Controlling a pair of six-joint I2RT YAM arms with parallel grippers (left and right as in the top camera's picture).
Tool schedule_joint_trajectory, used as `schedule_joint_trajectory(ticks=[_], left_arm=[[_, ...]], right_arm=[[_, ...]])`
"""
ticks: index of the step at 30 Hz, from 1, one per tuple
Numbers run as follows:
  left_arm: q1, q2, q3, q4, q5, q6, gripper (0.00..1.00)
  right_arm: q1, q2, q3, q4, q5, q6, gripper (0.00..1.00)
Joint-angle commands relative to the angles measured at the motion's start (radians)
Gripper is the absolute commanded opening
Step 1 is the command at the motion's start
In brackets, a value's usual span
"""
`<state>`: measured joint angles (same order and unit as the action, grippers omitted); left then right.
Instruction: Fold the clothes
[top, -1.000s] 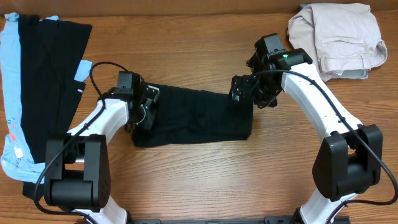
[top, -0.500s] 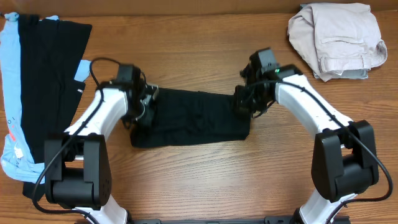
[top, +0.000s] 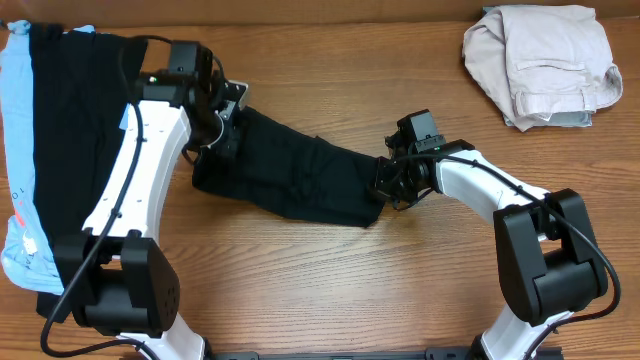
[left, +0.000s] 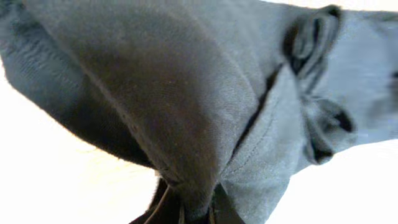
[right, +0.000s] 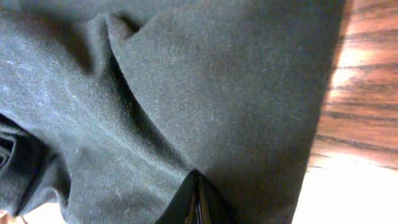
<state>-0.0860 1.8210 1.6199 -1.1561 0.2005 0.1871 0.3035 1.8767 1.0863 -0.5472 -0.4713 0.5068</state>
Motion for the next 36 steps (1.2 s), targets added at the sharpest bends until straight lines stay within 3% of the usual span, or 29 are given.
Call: schedule_joint_trajectory(ticks=[1,14,20,30,36], left_arm=[[-0.037,0.002,0.055,-0.011,0.125,0.019,0.04],[-0.369,0.04,0.052,0.091,0.15,0.011,0.04],[-0.48,0.16,0.052,0.164,0.105,-0.109,0.04],[-0.5,0.21,0.052,0.237,0.114,-0.188,0.04],[-0.509,0.21,0.052,0.244,0.115,-0.188,0.04]], right_arm=[[0.004,-0.016,-0.008,0.011,-0.021,0.039,0.04],[0.004,-0.016,-0.008,0.013,-0.028,0.048,0.04],[0.004,-0.016,-0.008,0.011,-0.032,0.048,0.04],[-0.039,-0.026,0.017,0.022,-0.104,0.047,0.04],[-0.192,-0.205,0.112,-0.063,-0.16,0.043,0.04]])
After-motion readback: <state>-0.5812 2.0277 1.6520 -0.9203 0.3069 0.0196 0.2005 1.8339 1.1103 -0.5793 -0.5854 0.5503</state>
